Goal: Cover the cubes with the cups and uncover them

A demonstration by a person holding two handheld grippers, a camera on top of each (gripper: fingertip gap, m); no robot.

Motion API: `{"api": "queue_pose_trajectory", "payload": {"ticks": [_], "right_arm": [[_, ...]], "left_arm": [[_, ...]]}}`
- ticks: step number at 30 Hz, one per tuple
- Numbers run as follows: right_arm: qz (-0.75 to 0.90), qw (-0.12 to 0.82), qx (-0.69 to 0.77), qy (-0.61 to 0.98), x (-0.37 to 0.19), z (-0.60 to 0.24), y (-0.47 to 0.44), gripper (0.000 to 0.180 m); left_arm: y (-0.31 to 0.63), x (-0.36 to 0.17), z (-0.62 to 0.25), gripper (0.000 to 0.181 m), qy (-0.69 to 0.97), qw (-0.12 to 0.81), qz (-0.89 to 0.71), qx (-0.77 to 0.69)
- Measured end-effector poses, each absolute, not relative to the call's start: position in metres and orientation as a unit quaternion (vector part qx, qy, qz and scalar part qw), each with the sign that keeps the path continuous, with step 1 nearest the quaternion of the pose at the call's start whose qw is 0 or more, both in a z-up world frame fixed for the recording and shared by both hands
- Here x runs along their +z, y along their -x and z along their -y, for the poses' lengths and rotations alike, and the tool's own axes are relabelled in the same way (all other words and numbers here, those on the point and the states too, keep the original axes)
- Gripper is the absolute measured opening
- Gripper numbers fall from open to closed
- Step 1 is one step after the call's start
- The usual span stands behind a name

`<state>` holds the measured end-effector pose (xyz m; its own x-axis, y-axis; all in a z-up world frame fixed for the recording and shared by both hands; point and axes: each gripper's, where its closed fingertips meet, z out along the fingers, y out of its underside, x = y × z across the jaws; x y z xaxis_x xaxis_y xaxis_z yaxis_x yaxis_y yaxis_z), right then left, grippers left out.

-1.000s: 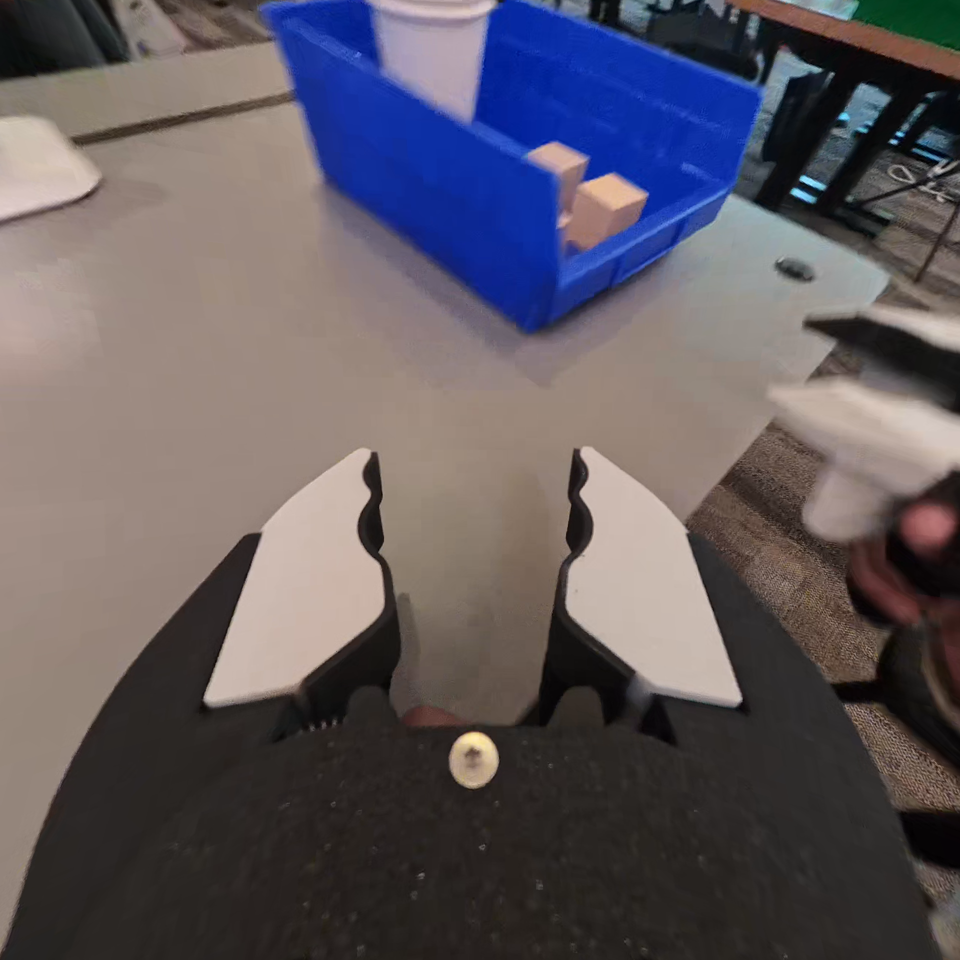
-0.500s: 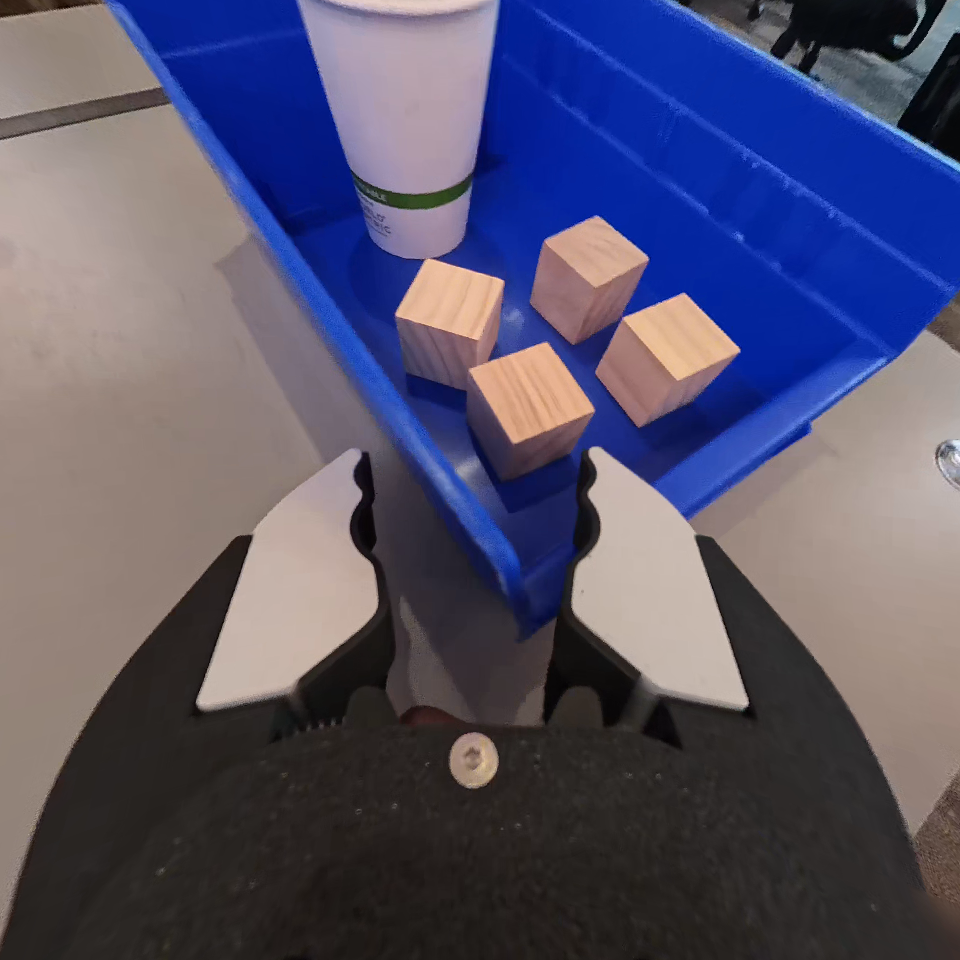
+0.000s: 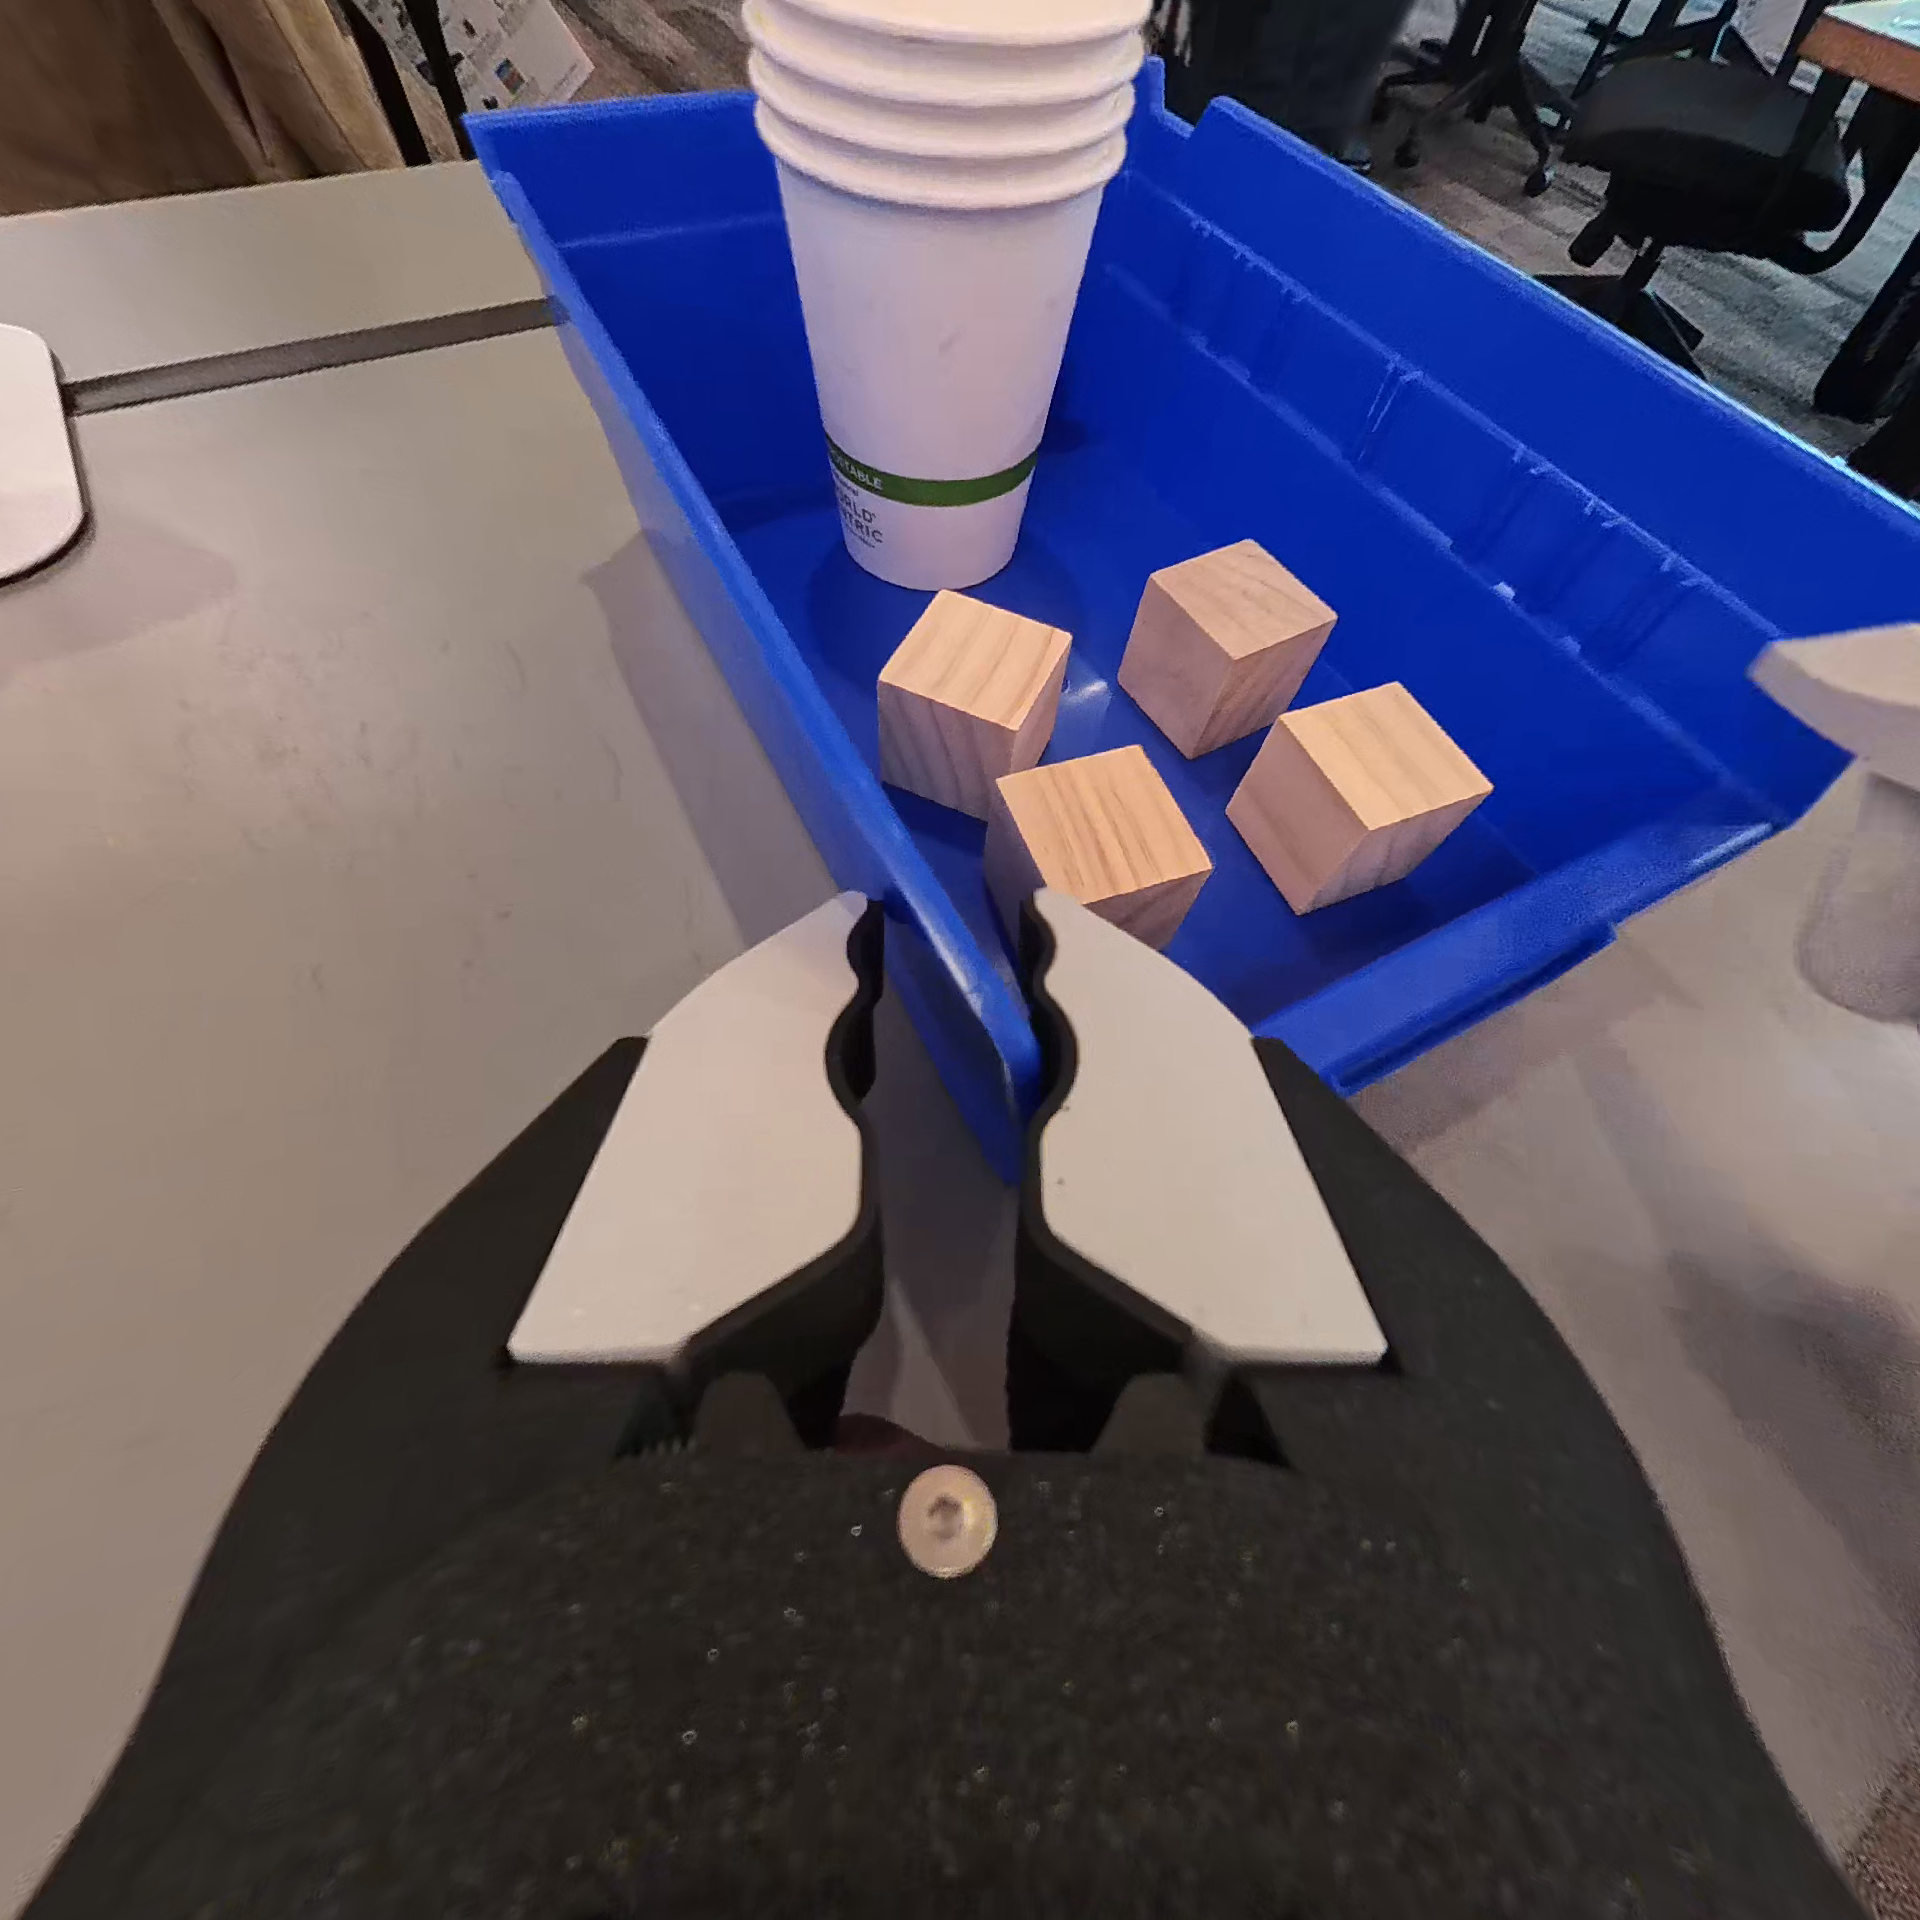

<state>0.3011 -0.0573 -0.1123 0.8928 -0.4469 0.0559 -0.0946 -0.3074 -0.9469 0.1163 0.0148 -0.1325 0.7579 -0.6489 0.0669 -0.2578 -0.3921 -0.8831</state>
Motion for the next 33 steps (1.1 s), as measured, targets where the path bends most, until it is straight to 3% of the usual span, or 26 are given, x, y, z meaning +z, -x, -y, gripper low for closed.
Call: {"api": "queue_pose_trajectory", "payload": {"ticks": [2, 8, 9, 12, 23, 33], "right_arm": [[-0.172, 0.542, -0.157, 0.807, -0.123, 0.042, -0.309, 0.057], [-0.184, 0.565, -0.002, 0.804, -0.125, 0.019, -0.296, 0.024], [-0.189, 0.565, 0.016, 0.803, -0.127, 0.017, -0.291, 0.029], [-0.217, 0.575, 0.037, 0.788, -0.125, 0.026, -0.288, 0.005], [-0.239, 0.566, -0.008, 0.789, -0.124, 0.080, -0.226, 0.005], [-0.182, 0.569, 0.032, 0.801, -0.118, 0.081, -0.096, 0.005]], "left_arm": [[-0.115, -0.132, -0.015, 0.022, 0.811, 0.476, -0.272, -0.205], [-0.114, -0.132, -0.017, 0.018, 0.819, 0.478, -0.256, -0.188], [-0.113, -0.132, -0.017, 0.017, 0.820, 0.478, -0.254, -0.185], [-0.105, -0.132, -0.018, 0.012, 0.825, 0.480, -0.243, -0.175], [-0.052, -0.127, 0.002, 0.003, 0.833, 0.477, -0.225, -0.170], [0.081, -0.108, 0.020, 0.003, 0.834, 0.504, -0.187, -0.124]]}}
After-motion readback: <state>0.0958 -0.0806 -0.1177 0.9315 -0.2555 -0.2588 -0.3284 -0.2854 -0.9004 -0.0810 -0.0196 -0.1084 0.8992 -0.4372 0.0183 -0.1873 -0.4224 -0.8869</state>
